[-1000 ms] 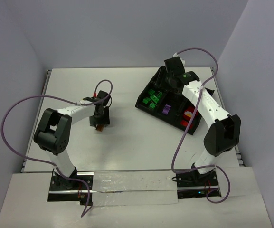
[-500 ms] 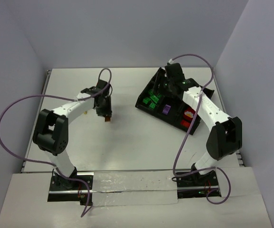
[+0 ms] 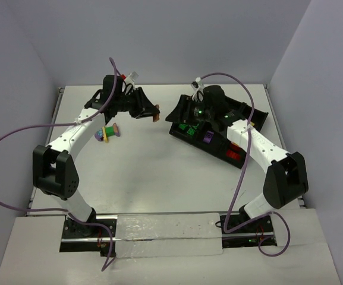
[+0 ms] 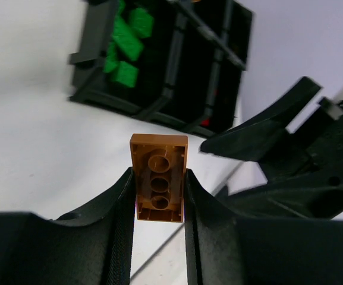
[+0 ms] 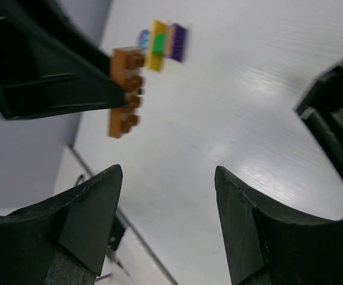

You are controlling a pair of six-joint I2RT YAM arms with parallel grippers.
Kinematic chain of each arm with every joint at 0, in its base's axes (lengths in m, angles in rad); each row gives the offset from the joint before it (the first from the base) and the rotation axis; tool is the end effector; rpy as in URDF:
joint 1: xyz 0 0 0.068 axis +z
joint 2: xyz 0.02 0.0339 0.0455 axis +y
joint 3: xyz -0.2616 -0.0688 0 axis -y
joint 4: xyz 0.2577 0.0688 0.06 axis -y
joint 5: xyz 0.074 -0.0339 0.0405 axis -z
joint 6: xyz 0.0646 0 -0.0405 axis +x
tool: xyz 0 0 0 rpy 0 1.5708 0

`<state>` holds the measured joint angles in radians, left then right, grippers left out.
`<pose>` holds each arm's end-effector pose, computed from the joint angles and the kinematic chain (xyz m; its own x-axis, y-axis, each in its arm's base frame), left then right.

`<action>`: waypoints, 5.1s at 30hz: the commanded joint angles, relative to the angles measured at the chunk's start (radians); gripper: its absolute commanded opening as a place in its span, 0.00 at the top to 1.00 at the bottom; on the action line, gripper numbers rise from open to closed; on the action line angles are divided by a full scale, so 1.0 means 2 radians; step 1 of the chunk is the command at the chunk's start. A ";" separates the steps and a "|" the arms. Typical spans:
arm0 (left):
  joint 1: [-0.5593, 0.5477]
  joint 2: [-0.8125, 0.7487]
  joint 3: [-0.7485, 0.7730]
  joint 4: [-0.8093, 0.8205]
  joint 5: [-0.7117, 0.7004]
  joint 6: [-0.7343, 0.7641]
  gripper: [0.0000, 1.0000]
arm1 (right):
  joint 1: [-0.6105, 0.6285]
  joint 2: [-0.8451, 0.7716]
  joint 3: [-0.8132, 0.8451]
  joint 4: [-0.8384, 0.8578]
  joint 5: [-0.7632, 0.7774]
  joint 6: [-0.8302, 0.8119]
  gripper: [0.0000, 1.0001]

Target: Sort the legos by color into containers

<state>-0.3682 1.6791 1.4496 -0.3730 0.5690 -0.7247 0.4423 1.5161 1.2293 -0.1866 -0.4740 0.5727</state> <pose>0.3781 -0.1832 0.3006 -0.8714 -0.2624 -0.4145 0.1866 0.6040 -0.7748 0.3370 0.1922 0.2994 -0.7516 0.1775 -0.6352 -0.4054 0.6354 0.6572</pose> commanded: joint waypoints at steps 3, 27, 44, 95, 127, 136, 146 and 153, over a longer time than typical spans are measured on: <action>0.027 -0.016 -0.030 0.149 0.122 -0.074 1.00 | 0.000 0.009 -0.020 0.143 -0.145 0.066 0.27; 0.038 -0.060 -0.088 0.266 0.199 -0.149 1.00 | 0.001 0.093 0.011 0.355 -0.237 0.234 0.30; 0.044 -0.062 -0.097 0.275 0.203 -0.152 1.00 | 0.001 0.119 0.009 0.435 -0.258 0.298 0.56; 0.122 -0.095 -0.106 0.084 0.079 -0.071 0.01 | -0.071 0.030 0.046 -0.061 0.027 0.009 1.00; 0.138 -0.055 -0.043 -0.185 -0.236 0.021 0.09 | -0.208 0.190 0.202 -0.165 0.273 -0.006 0.81; 0.138 -0.041 -0.044 -0.202 -0.246 0.028 0.03 | -0.211 0.201 0.212 -0.167 0.275 -0.005 0.34; 0.139 -0.023 -0.043 -0.201 -0.257 0.050 0.02 | -0.204 0.144 0.180 -0.151 0.269 -0.007 0.33; 0.150 0.003 -0.055 -0.203 -0.283 0.053 0.06 | -0.120 0.066 0.117 -0.120 0.278 -0.021 0.32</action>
<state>-0.0919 1.6456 1.3331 -0.7685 0.0429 -0.6380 0.0862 1.7500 1.4920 -0.4849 0.0509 0.5626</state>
